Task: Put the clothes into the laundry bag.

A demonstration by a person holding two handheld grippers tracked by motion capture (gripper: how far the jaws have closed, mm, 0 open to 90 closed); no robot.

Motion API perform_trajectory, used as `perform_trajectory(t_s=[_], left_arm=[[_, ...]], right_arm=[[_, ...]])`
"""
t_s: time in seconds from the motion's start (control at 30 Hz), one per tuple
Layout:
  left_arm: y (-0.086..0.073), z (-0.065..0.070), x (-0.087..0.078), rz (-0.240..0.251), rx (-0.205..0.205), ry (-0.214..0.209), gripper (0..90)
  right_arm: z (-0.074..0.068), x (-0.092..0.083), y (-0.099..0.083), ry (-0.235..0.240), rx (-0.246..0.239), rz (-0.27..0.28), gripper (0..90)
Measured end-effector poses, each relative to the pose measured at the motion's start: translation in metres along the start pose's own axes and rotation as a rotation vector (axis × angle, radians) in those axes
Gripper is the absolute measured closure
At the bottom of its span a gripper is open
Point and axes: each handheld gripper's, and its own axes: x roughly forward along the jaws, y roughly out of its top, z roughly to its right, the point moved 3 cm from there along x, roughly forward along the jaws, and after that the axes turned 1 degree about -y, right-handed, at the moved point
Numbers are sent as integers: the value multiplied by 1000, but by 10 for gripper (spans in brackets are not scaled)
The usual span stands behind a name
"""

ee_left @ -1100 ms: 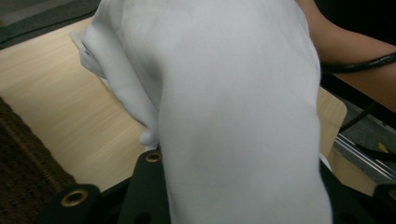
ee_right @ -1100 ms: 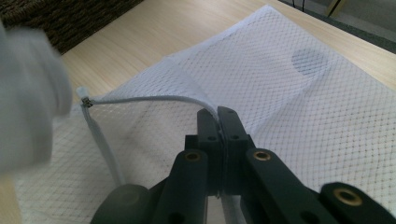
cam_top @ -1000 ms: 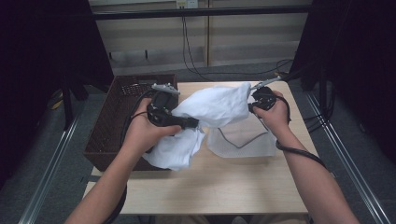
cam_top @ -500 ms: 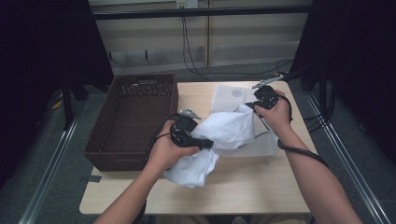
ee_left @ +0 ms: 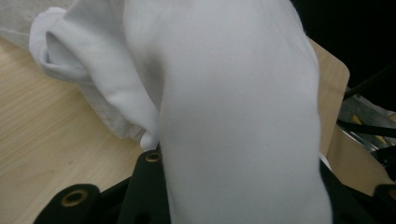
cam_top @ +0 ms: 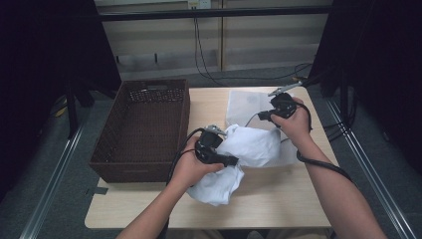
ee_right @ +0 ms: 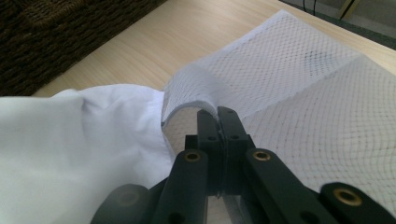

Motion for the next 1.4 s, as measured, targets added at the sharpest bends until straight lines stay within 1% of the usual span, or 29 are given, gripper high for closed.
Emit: perform_trajectory(t_s=[0.03,0.07,0.1,0.13,0.17,0.2,0.23,0.3,0.33,0.4,0.43,0.47,0.57,0.6,0.7,0.73,0.8,0.87,0.9,1.0,1.03,1.07,1.1,1.17,1.2,1.23,1.3,1.37,1.4], left_arm=[[-1,-2,1,3,-20,8,659],[-2,-4,1,-5,-24,14,659],[-3,-6,3,3,-39,27,659],[-5,-9,3,0,-47,50,659],[-6,-11,3,-11,-44,77,659],[-8,-13,4,-9,-53,90,659],[-9,-13,4,4,-80,104,658],[-10,-14,4,26,-87,115,658],[-9,-13,5,47,-100,125,658],[-6,-14,3,60,-97,133,658],[-4,-13,4,80,-103,134,657],[-2,-13,4,89,-108,132,657],[3,-9,11,79,-79,123,657],[4,-8,14,80,-78,121,656],[5,-5,24,86,-76,121,655],[4,-5,28,85,-79,117,655],[1,-5,36,56,-78,97,655],[-4,-4,44,36,-73,92,655],[-6,-3,48,25,-78,86,655],[-14,-4,60,-3,-75,85,652],[-16,-5,64,2,-83,82,649],[-18,-6,67,6,-83,83,642],[-20,-7,69,-3,-77,85,637],[-21,-6,72,3,-86,73,628],[-22,-6,73,-1,-88,60,612],[-21,-5,74,14,-103,54,579],[-18,-5,74,23,-81,57,499],[-15,-5,71,29,-81,53,445],[-14,-5,70,29,-70,54,412]], right_arm=[[-1,0,0,11,-5,4,895],[-1,-1,0,12,-8,2,895],[-2,-2,-1,17,-10,9,895],[-2,-4,-1,22,-5,7,895],[-2,-5,-1,18,-5,14,895],[-2,-7,-1,28,-1,13,894],[-2,-8,-1,30,-1,19,895],[-3,-10,-3,30,-1,19,894],[-3,-10,-4,37,-3,15,894],[-5,-11,-5,43,-9,15,894],[-6,-11,-5,47,-10,15,895],[-7,-11,-6,45,-11,15,895],[-9,-10,-7,57,-1,17,895],[-10,-10,-8,59,1,10,895],[-12,-8,-8,67,-3,12,895],[-12,-8,-8,62,-2,8,895],[-13,-9,-9,72,2,7,895],[-14,-10,-8,80,6,13,895],[-14,-11,-8,81,4,14,895],[-17,-13,-6,96,-1,20,895],[-17,-13,-7,93,-8,17,895],[-18,-13,-8,89,-10,8,895],[-18,-12,-9,91,-16,10,895],[-17,-12,-11,90,-10,7,895],[-16,-12,-13,94,-5,5,895],[-15,-11,-14,91,-5,5,895],[-14,-11,-16,89,0,0,895],[-13,-12,-16,88,-1,1,895],[-13,-12,-17,88,-1,-1,895]])
